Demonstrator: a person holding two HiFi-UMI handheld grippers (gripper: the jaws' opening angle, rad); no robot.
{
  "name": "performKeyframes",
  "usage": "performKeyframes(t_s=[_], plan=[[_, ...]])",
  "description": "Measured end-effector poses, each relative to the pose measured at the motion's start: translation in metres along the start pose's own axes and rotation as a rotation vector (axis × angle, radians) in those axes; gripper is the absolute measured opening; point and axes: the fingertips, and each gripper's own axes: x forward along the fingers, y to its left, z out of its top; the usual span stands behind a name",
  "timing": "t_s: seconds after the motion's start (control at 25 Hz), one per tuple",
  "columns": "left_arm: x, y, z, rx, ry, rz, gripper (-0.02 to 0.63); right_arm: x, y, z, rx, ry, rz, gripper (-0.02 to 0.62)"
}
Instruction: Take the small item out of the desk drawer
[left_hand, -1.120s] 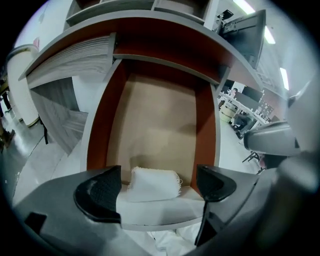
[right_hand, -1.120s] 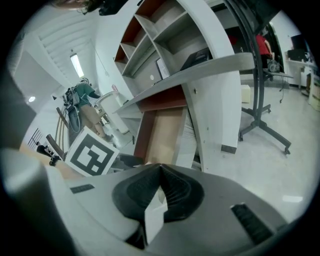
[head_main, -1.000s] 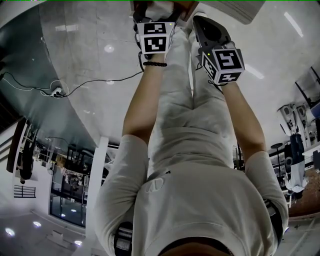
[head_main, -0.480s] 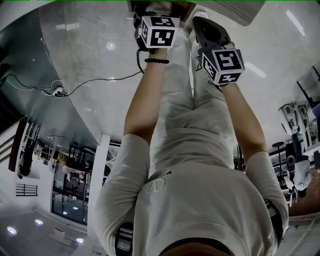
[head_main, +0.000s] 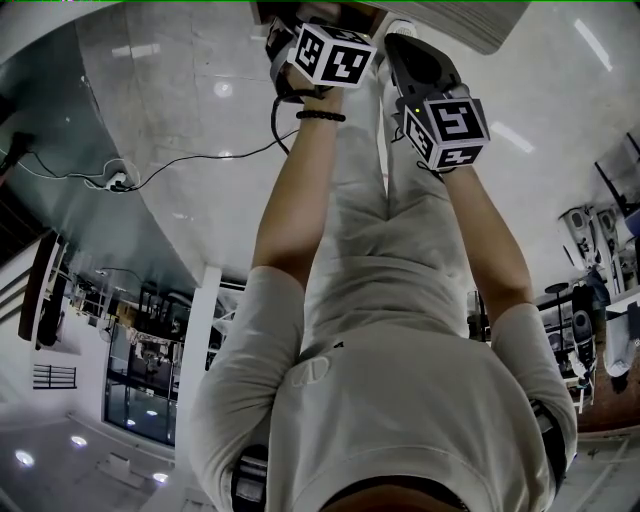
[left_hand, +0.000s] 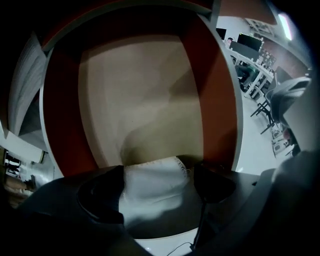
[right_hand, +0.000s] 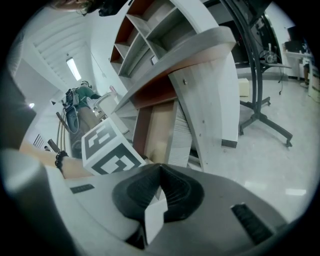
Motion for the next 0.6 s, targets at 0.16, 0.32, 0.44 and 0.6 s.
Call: performKeyframes(t_s=[0.16, 0.32, 0.44, 0.6], plan=[[-0.002, 0.008, 0.002, -0.010, 0.017, 0.032, 0.371, 0.001, -0.002, 0.000, 0.006, 0.000, -0.001, -0.002], [-0.003, 0.015, 0.001, -0.019, 0.013, 0.055, 0.301, 0.000, -0.001, 0.000, 0.008, 0.002, 0.000, -0.002], [-0.005, 0.015, 0.003, -0.022, 0.002, 0.054, 0.290, 0.000, -0.001, -0.001, 0.009, 0.005, 0.001, -0.002], [-0.008, 0.014, 0.006, -0.036, -0.025, 0.036, 0.279, -0.002, 0.000, 0.002, 0.007, 0.002, 0.002, -0.002]])
